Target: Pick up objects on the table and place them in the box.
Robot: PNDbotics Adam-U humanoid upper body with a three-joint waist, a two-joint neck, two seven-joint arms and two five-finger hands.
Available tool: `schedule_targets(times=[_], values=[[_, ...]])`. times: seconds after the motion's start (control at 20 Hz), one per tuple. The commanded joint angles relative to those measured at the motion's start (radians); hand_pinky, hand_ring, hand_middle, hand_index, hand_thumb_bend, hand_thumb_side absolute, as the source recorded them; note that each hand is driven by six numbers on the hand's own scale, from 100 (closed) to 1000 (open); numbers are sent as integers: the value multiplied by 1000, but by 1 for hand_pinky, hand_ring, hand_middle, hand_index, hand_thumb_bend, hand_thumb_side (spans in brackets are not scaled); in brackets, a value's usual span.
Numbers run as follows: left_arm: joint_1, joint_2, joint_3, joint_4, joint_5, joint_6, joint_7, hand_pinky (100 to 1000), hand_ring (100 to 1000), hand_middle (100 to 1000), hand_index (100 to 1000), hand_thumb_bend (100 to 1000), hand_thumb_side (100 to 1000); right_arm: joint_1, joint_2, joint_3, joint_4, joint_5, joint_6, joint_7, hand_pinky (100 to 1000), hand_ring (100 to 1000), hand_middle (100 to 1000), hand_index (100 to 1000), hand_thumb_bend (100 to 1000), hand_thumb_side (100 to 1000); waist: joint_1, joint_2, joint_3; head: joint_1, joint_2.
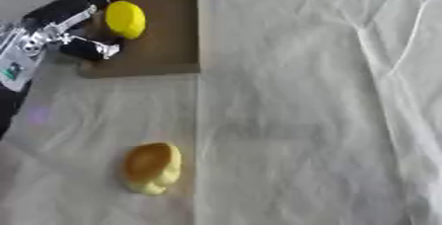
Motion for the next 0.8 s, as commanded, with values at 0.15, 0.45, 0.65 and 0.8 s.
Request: schedule_targets(times=[0.15,0.45,0.65,0.8], values=[[-27,48,14,-74,61,26,27,930,1000,913,939,435,391,2,-22,-10,-17,8,1,0,937,880,660,882,100,531,0,-27,8,-9,-1],[-36,67,-11,-132,42,34,-8,978,1000,945,968,568,599,6,-29,-11,-17,9,-2,-5,935,878,660,881,100,531,4,-34,17,-13,5],[-31,65,-5,-145,51,36,-12,972,1000,942,960,525,587,8,-28,-10,-17,9,0,-5,936,879,659,882,100,531,5,-34,18,-15,7],[-18,76,-9,-223,119,47,-11,953,1000,924,940,477,526,11,-29,-13,-17,12,1,-6,937,879,659,882,100,531,6,-34,20,-18,11]])
